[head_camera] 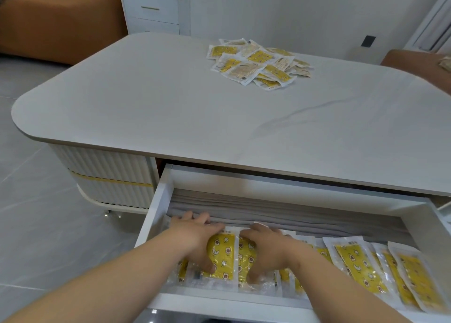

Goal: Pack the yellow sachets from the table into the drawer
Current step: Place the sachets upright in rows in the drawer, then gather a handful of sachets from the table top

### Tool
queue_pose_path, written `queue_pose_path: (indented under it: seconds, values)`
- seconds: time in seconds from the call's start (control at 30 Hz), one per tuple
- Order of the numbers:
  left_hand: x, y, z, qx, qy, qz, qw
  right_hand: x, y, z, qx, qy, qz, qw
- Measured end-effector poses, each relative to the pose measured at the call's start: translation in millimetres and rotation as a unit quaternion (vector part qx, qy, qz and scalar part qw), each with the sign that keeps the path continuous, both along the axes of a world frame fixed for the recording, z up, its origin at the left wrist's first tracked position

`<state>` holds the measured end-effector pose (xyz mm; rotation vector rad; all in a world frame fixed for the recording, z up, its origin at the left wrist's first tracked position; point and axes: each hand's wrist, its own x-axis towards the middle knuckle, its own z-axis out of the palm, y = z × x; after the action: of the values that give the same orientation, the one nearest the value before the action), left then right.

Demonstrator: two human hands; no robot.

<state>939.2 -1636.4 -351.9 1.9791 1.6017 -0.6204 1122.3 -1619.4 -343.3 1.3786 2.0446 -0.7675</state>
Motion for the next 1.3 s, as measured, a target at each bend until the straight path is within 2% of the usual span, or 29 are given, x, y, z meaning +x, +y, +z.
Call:
queue_pose_path:
  seconds: [0.13,0.23,0.33,0.4,0.47,0.6,0.73,0.8,0.9,1.1,1.3]
  values:
    - [1.7,1.5,1.6,0.008,0.024,-0.013,1.0,2.7,0.2,2.1,-0.02,0.013,0.021,1.0]
    - [2.2,2.1,0.4,-0.019,0.036,-0.031,0.999,1.1,1.0,-0.2,-0.035,0.077,-0.075,0.994]
    - [4.1,1.5,-0.4,-0.044,0.033,-0.012,0.998,1.4,3.5,3.7,-0.009,0.177,-0.187,0.966]
    - [4.1,1.7,0.6,-0.033,0.028,-0.007,0.999,4.7,6.1,4.5,0.018,0.207,-0.229,0.951]
    - [2.8,2.1,1.9,-0.011,0.016,-0.004,1.0,6.5,8.6,2.7,0.03,0.212,-0.245,0.946]
    - [-1.3,5.0,6.0,0.051,-0.041,0.046,0.997,0.4,8.1,-2.6,0.064,0.174,-0.214,0.959]
    - [1.1,6.6,30.3,0.073,-0.049,0.109,0.99,0.0,-0.3,18.9,0.041,0.128,-0.182,0.974]
    - [7.7,9.1,57.9,0.065,-0.06,0.104,0.991,6.3,2.0,49.2,0.044,0.116,-0.181,0.976]
    - [14.9,17.2,120.5,0.066,-0.117,0.132,0.982,16.4,8.5,116.7,0.053,0.144,-0.2,0.968]
    - [18.2,32.7,274.4,0.073,-0.184,0.19,0.962,22.4,24.5,272.1,-0.015,0.209,-0.282,0.936]
    - [-13.4,54.0,397.7,0.125,-0.23,0.257,0.93,-10.8,54.9,393.2,0.025,0.248,-0.292,0.923]
